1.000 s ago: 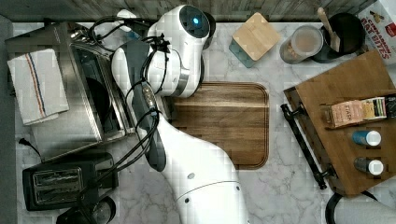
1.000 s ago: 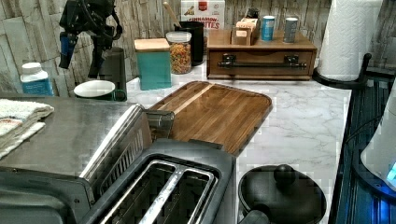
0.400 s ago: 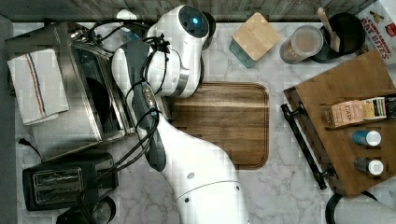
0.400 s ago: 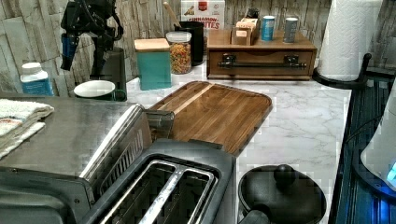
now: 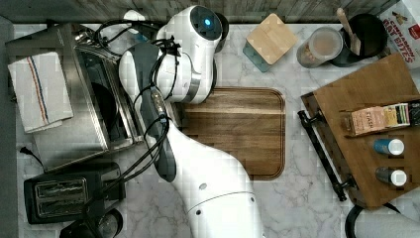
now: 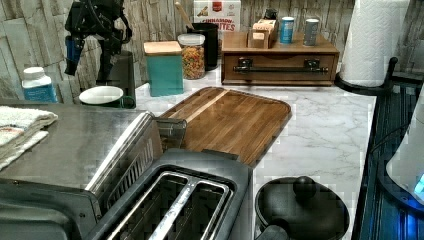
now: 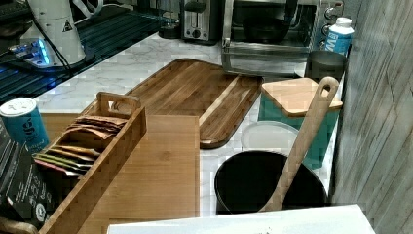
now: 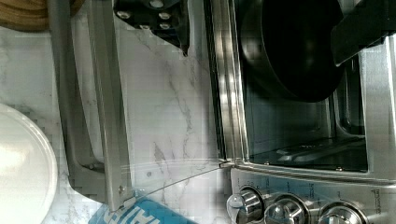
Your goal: Put the bowl in the oven.
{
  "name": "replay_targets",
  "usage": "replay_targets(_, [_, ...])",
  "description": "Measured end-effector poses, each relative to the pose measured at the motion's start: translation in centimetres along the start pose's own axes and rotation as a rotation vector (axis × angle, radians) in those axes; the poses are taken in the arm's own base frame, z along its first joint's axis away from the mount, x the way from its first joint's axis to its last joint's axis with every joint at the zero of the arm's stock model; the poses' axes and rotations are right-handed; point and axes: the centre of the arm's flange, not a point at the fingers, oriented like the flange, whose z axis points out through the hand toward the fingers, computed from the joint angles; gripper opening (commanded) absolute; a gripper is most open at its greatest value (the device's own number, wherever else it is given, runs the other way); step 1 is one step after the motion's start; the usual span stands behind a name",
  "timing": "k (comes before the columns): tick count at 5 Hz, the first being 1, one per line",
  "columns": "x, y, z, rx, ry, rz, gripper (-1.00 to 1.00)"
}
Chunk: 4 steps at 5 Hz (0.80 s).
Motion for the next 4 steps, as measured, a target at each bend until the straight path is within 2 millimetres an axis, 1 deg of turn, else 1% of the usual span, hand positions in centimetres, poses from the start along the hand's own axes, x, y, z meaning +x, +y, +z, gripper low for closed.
replay_targets(4, [0.16,0.04,0.36,0.001,0.009,0.000,1.00])
